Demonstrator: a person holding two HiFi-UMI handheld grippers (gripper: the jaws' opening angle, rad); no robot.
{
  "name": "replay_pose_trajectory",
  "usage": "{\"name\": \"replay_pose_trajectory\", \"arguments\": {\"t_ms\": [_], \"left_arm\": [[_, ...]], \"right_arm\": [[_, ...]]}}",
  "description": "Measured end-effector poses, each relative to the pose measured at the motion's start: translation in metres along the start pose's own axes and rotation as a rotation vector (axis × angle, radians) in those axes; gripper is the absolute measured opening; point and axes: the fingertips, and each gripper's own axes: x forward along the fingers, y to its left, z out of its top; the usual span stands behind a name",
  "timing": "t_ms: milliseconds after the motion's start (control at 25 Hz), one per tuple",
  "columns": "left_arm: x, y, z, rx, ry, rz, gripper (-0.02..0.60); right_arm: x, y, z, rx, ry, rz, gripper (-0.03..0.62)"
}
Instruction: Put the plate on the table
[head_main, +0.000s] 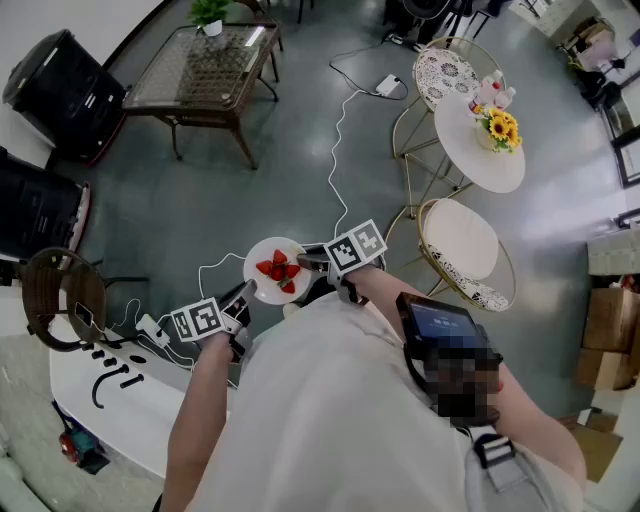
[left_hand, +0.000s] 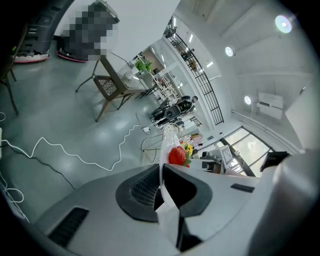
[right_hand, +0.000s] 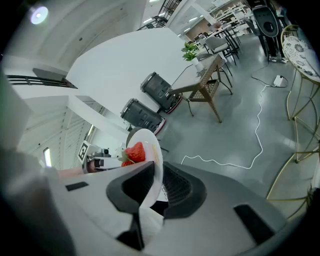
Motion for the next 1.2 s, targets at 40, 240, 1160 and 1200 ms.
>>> {"name": "replay_pose_trajectory", "arguments": {"t_ms": [40,240,1160,1200], "left_arm": [[-0.001,0.001,-0.003,-0.002,-0.002,0.004,0.02],[0.012,0.0,0.002,-0.039,-0.035,0.0,0.02],[0.128,-0.028,0.106,-0.031,-0.055,0.065,0.02],[0.13,-0.028,0.107,-0.034,-0.054,0.068,0.02]], "right_arm": [[0.001,0.0,-0.003,0.003,0.001,0.001,0.052],[-0.003,-0.012,0.009,-0.014,-0.01,0.013,0.052],[-0.041,-0.105,0.132,-0.025,0.043,0.069,0.052],[-0.041,-0.106,0.133,-0.022,0.046,0.071,0.052]]}}
